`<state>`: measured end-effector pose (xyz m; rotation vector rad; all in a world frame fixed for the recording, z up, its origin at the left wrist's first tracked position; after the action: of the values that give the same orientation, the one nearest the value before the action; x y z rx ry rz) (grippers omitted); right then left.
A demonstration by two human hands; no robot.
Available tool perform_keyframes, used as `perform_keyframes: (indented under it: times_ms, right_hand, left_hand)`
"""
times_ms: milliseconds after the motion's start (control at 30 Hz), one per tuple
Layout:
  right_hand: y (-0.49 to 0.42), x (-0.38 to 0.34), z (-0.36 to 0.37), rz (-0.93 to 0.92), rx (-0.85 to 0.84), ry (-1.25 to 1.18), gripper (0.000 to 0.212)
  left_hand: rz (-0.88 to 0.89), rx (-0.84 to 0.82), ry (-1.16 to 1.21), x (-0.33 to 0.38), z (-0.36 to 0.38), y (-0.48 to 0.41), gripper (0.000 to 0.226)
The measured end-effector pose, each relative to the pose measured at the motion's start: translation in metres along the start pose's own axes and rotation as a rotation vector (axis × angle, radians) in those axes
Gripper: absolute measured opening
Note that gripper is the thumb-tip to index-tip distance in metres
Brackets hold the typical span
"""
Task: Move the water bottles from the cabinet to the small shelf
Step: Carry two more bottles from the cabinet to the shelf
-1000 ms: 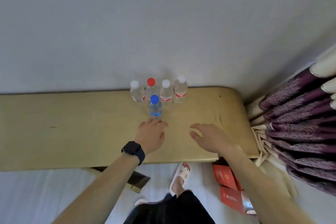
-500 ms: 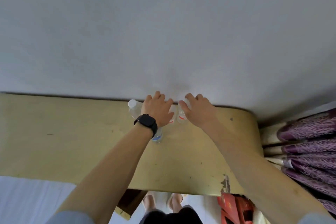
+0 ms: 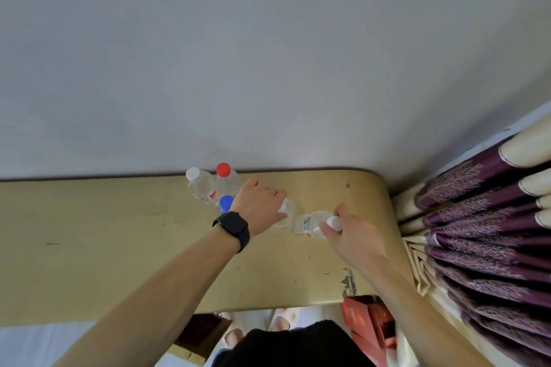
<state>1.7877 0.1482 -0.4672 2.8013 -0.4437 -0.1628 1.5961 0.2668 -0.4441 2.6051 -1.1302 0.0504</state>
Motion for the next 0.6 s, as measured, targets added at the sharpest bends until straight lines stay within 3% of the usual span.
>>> perform_keyframes:
  times_ms: [233, 367, 600]
  right_hand:
    - [0.031, 0.014, 0.006, 0.079, -0.059, -0.033, 0.037]
    - [0.046, -0.003, 0.010, 0.087, -0.087, 0.002, 0.036]
    - [0.067, -0.036, 0.029, 0.236, -0.075, 0.064, 0.056]
  left_hand:
    - [-0.011, -0.107, 0.122, 0.023, 0.021, 0.026, 0.043]
    - [0.044, -0.079, 0.119, 0.038, 0.030, 0.039, 0.038]
    - [-0.038, 0.057, 0.127, 0.066, 0.064, 0.063, 0.048]
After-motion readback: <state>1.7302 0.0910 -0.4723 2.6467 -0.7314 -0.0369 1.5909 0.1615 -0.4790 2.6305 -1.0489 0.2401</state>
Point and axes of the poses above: each hand's wrist, its own y-axis away from the middle knuckle, its own z-axis out of the palm, x = y × z, the point moved 1 cm from there along -y, towards the middle knuckle, and after that the axes turned 14 degrees about y, right-handed, at the moved point
